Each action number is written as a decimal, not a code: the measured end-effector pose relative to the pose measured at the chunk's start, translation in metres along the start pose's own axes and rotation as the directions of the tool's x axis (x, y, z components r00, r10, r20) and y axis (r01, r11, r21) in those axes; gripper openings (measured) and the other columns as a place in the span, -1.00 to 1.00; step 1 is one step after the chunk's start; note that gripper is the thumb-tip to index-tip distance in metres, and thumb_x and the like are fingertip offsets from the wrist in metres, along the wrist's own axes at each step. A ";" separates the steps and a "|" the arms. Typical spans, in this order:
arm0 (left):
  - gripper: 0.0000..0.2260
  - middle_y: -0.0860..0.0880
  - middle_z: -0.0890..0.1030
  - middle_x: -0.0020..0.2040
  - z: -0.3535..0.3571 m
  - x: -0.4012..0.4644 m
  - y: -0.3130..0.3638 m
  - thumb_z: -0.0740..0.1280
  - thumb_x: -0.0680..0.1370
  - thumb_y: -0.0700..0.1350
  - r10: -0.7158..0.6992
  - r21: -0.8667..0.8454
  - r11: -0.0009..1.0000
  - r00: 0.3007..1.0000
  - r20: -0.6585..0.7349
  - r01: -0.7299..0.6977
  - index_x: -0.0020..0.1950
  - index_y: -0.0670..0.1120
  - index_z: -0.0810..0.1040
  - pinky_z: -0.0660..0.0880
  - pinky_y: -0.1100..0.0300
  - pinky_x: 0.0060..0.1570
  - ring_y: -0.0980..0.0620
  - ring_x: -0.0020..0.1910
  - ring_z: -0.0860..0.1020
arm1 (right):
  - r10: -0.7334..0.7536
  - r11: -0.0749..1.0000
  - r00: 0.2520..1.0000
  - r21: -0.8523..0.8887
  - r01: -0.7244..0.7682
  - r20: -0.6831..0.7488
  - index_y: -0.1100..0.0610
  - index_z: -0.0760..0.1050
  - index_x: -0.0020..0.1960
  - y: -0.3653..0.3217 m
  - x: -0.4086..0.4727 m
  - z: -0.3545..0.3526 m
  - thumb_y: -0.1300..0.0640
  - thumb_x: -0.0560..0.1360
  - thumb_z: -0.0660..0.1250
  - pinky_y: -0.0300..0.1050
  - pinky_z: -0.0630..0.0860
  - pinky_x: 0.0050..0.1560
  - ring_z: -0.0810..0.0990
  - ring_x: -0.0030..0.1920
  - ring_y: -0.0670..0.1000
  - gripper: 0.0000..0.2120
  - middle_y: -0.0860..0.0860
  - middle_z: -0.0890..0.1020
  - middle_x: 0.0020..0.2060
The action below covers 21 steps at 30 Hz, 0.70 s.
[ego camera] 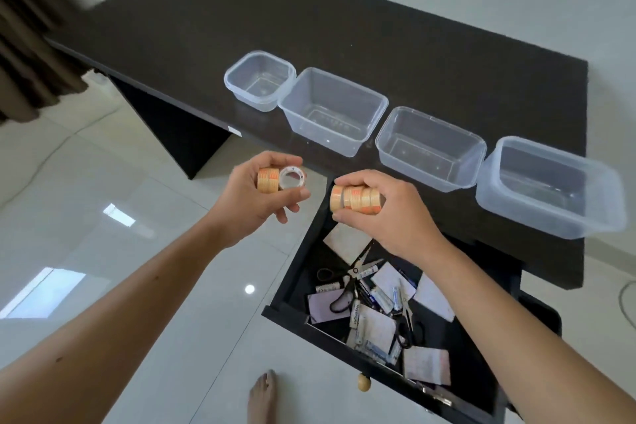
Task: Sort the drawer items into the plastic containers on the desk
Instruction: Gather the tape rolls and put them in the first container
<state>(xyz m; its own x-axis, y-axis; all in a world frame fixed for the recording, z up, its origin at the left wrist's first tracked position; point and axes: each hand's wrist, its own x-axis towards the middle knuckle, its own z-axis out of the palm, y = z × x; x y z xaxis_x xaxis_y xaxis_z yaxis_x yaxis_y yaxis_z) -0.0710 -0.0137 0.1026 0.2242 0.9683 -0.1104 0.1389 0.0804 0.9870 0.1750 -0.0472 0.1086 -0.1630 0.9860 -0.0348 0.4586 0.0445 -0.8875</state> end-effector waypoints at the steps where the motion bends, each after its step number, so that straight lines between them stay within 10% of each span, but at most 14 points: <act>1: -0.60 -0.07 0.70 -0.05 -0.006 0.006 0.009 0.58 0.48 -0.25 0.015 -0.002 1.000 1.000 -0.021 -0.015 0.27 -0.13 0.58 0.67 0.12 -0.32 -0.10 -0.24 0.71 | -0.015 1.000 1.000 -0.007 0.015 0.005 -0.06 0.69 0.21 -0.010 0.011 -0.004 0.12 0.40 0.67 -0.42 0.54 -0.09 0.66 -0.05 -0.24 -0.59 -0.21 0.68 0.05; 14: -0.65 -0.10 0.70 0.00 -0.107 0.134 0.048 0.59 0.49 -0.23 0.050 0.051 0.998 0.998 -0.046 -0.048 0.23 -0.07 0.61 0.72 -0.05 -0.13 -0.08 -0.20 0.73 | -0.078 0.995 0.996 -0.069 0.075 -0.034 -0.18 0.61 0.15 -0.076 0.170 0.011 0.06 0.43 0.65 -0.49 0.57 -0.04 0.56 0.17 -0.34 -0.62 -0.33 0.62 0.05; 21: -0.70 0.15 0.64 0.06 -0.142 0.201 0.042 0.58 0.51 -0.10 0.166 0.347 0.930 0.980 -0.109 -0.119 0.17 0.08 0.61 0.63 0.30 -0.17 0.11 -0.07 0.68 | -0.030 0.995 0.997 -0.102 0.023 -0.067 -0.06 0.63 0.22 -0.081 0.252 0.038 0.08 0.45 0.64 -0.54 0.54 -0.14 0.66 0.03 -0.21 -0.62 -0.29 0.61 0.04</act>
<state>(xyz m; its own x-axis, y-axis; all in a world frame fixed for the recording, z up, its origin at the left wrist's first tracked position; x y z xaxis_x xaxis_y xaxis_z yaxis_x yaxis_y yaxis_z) -0.1568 0.2178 0.1380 0.1378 0.9881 0.0686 0.4376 -0.1229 0.8907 0.0639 0.1917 0.1545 -0.1175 0.9928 0.0225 0.5415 0.0831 -0.8366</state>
